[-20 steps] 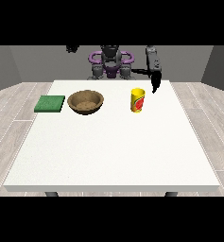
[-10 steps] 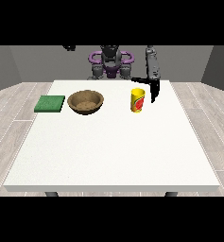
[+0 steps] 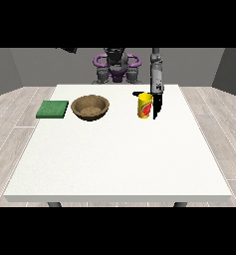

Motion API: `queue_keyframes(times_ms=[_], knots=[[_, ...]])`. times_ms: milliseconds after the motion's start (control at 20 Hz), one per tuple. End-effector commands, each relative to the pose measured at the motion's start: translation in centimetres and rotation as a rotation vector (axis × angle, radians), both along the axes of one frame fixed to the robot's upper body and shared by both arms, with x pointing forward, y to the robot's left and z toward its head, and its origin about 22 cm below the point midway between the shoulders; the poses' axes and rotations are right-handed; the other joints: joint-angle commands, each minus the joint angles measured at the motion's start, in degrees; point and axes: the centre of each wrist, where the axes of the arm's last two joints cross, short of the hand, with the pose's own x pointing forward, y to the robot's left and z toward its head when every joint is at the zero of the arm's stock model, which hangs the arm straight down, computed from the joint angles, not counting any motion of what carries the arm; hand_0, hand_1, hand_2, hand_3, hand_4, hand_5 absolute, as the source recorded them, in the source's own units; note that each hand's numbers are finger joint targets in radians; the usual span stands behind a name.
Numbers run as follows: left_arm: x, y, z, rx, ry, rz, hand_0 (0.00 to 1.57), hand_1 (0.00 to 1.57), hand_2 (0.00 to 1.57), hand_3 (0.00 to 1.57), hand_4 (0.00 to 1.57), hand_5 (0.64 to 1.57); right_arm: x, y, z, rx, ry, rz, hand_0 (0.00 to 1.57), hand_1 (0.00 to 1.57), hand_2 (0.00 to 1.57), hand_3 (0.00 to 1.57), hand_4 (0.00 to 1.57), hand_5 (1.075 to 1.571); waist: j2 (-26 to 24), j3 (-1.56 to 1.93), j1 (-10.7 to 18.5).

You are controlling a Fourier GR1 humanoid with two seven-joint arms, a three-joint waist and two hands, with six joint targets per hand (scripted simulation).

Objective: Pick the cup and pour the ball into the bowl, then pick the bowl and place it on the pad

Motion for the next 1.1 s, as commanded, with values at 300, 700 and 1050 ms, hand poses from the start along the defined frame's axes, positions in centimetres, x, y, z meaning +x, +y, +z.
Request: queue_keyframes(times_ms=[300,700,1050], knots=[[-1.2,3.8,-0.6,0.273,-0.07,0.194,1.32,1.32,1.57,1.57,1.0,1.497,-2.3,-2.3,2.9,-0.036,-0.068,0.039,0.0,0.0,0.0,0.0,0.0,1.562,3.1,0.01,-4.0],[-0.3,-0.2,-1.5,0.385,0.018,0.175,1.33,1.33,1.57,1.57,1.07,1.481,-0.7,-5.8,0.2,0.009,0.067,-0.042,0.0,0.0,0.0,0.0,0.09,1.559,-4.3,0.08,-1.0],[2.9,-4.3,1.6,0.605,0.058,0.172,1.37,1.37,1.57,1.57,1.11,1.515,1.2,-7.5,-1.1,0.036,0.148,-0.071,0.0,0.0,0.0,0.0,0.24,1.559,-9.8,0.1,1.6]])
